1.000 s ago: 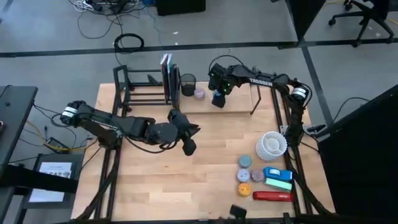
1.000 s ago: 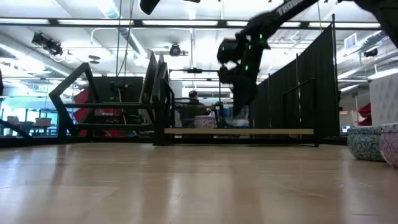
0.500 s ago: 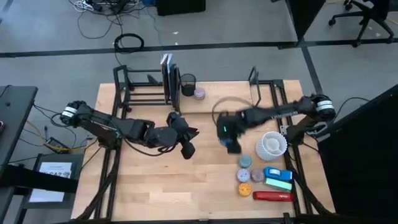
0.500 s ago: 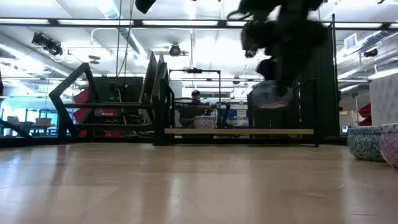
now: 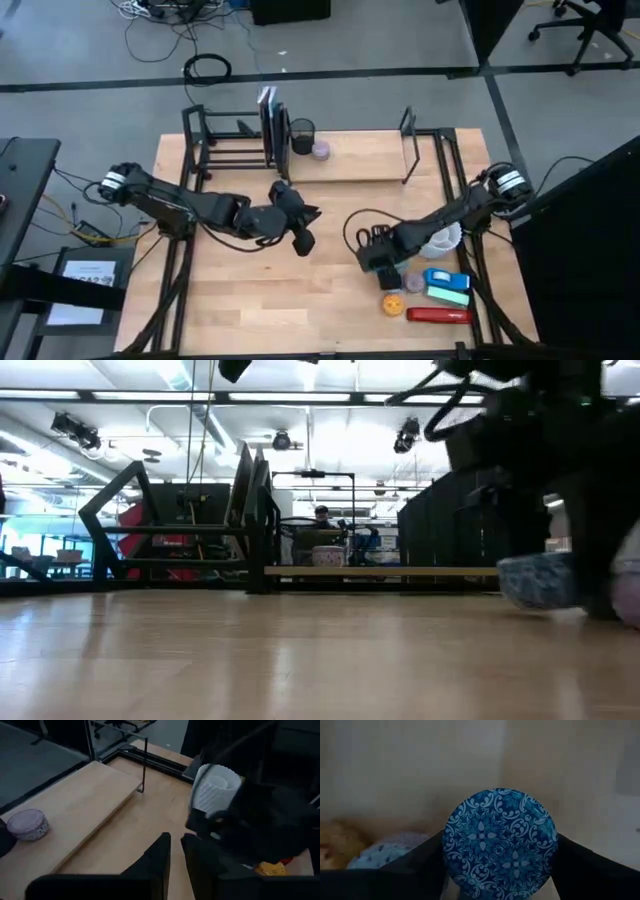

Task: Stock shelves
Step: Remove the blue scented candle from the shelf, then remove the light purple scented candle from the shelf

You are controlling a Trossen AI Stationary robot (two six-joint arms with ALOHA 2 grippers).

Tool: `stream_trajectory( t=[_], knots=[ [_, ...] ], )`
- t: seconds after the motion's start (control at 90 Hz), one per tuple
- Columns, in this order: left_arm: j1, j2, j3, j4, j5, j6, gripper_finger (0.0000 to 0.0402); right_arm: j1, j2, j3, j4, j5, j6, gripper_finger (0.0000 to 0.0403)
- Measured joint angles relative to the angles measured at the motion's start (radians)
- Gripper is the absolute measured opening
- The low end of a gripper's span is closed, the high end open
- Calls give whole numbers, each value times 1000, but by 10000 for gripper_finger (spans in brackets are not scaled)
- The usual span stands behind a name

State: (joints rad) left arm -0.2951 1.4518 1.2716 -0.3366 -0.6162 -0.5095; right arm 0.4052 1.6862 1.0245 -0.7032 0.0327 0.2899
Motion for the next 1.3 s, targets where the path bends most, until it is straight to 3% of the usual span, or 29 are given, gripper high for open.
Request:
stream_trajectory(
  t=[0.111,0.167,0.322,0.433,0.567,0.7,0.822,1.078,1.3],
  knots=[
    [1,28,0,12,-1,0,37,12,-33,0,15,18,15,365],
    [4,36,0,11,0,-1,37,9,-61,2,15,54,22,383],
    [4,28,0,11,-3,-11,37,-43,-178,2,40,257,-32,355],
    [-5,2,0,10,-16,10,37,-157,-249,2,172,340,-98,344],
    [-18,-22,0,11,-29,33,37,-339,-254,3,437,279,-203,344],
    [-27,-27,0,8,-58,37,37,-500,-157,3,718,233,-326,344],
    [-27,-28,0,0,-63,36,37,-621,-58,3,942,215,-344,345],
    [-27,-28,0,-8,-66,35,37,-793,95,3,1000,156,-317,371],
    [-27,-28,0,-16,-70,35,37,-853,204,2,1060,75,-259,398]
  ],
)
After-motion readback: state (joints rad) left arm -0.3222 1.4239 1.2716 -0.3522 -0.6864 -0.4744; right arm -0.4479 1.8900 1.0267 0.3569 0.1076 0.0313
